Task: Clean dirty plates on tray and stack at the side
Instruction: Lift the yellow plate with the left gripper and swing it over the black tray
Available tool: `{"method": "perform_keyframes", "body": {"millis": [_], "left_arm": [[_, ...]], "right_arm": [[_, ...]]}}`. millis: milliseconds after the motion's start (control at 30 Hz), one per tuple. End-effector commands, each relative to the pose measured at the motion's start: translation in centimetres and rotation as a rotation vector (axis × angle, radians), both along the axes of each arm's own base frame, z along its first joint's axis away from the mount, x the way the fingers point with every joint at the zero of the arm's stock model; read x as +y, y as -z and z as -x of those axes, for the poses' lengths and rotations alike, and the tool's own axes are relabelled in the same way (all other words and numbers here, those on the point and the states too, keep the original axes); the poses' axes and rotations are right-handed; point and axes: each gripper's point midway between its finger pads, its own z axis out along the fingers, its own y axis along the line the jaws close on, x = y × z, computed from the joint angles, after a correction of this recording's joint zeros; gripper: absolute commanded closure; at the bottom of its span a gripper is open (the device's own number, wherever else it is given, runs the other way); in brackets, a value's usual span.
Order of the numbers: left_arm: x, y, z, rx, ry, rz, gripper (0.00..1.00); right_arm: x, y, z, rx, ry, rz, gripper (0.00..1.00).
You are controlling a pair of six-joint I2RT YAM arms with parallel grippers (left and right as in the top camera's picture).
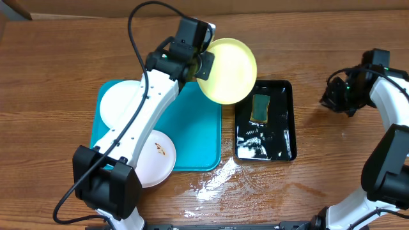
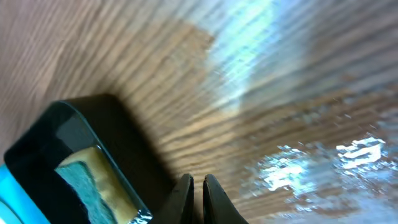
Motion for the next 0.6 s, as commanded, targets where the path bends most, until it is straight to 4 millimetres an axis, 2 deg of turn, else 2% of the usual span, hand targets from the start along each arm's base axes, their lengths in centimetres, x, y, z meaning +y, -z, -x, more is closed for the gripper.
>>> {"method": "perform_keyframes", "body": {"millis": [0,267,567], "left_arm": [[-2.4,-3.5,0.4,-0.09,0.042,0.029,0.96],[-7.5,-3.3,3.4,-0.085,0.168,0.017,0.96],[-10.3,-4.0,5.8,-0.191,0.214,-0.169,0.96]], "right_arm": [[-0.6,-0.5,-0.3,-0.02,-0.015,0.007,0.91],[-0.6,-0.5,-0.3,-0.026,-0.035,0.014,0.91],[-0.7,-0.5,-0.2,-0.024,-0.034,0.017,0.87]]}}
